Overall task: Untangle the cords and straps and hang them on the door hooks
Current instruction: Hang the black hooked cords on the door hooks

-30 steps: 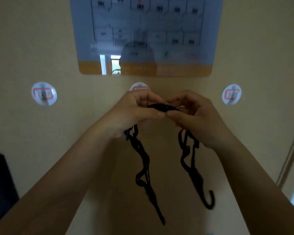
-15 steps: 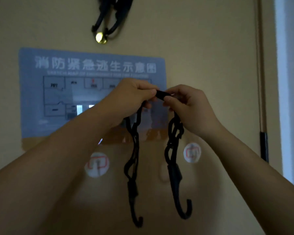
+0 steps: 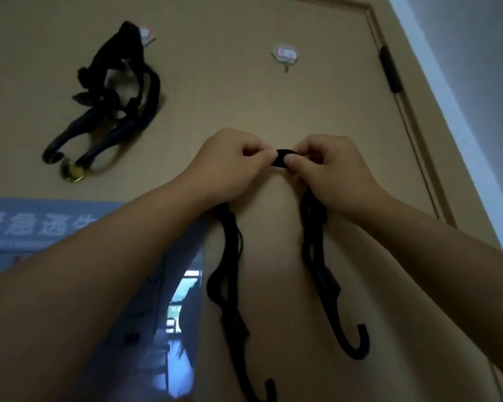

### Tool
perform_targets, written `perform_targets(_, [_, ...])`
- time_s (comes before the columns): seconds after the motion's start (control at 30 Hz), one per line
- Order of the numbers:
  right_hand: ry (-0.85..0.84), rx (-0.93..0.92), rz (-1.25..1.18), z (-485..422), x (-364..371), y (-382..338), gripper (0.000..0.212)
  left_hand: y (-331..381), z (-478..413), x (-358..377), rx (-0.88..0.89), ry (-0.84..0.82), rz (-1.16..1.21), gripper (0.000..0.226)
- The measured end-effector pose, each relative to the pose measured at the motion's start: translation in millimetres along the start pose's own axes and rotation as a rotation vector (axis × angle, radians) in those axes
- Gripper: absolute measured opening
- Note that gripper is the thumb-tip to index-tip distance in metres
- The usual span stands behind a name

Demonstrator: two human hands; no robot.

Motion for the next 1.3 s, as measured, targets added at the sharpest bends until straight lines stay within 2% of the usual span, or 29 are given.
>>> perform_targets(0.1, [0.051, -0.035, -0.011, -27, -9, 15, 0.012, 14, -25, 5, 0.188, 0.088, -0.269, 0.025])
perform_targets(0.23, [0.196, -0.097, -0.046, -69, -25, 18, 0.012, 30, -64, 5, 0.355, 0.196, -0.483, 0.021])
perform_targets(0.47, [0.41, -0.178, -0.043, -121, -43, 14, 0.011, 34, -120, 1, 0.494, 0.216, -0.622, 0.03])
perform_targets(0.6, [0.489, -0.205, -0.022, -143, -47, 12, 0.008, 29, -151, -11, 0.439, 0.311, -0.577, 0.023])
perform_targets(0.7, [0.55, -0.188, -0.045, -161, -52, 12, 0.011, 23, -169, -19, 0.363, 0.408, -0.449, 0.023])
perform_targets(0.77, [0.507, -0.139, -0.046, -177, -47, 16, 0.007, 12, -181, -23, 0.271, 0.421, -0.389, 0.022])
perform_targets(0.83, [0.416, -0.07, -0.015, -191, -39, 21, 0.004, -1, -193, -25, 0.161, 0.387, -0.362, 0.019])
perform_targets(0.9, [0.361, -0.037, 0.006, -196, -37, 24, 0.013, -7, -198, -23, 0.103, 0.341, -0.366, 0.017])
perform_targets(1.17, [0.339, -0.141, 0.205, -171, -31, 13, 0.022, 1, -182, -14, 0.13, 0.268, -0.485, 0.021])
perform_targets(1.3, [0.318, -0.17, 0.452, -152, -24, -4, 0.021, 2, -174, -13, 0.094, 0.191, -0.546, 0.024])
Point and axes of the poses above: each hand's wrist, its own z-axis away from the middle knuckle, its own x-axis out of the palm, y = z × x, the point moved 9 cm from there along -z, towards the middle knuckle, and after that the axes turned 3 degrees about x, right-handed, at the moved point
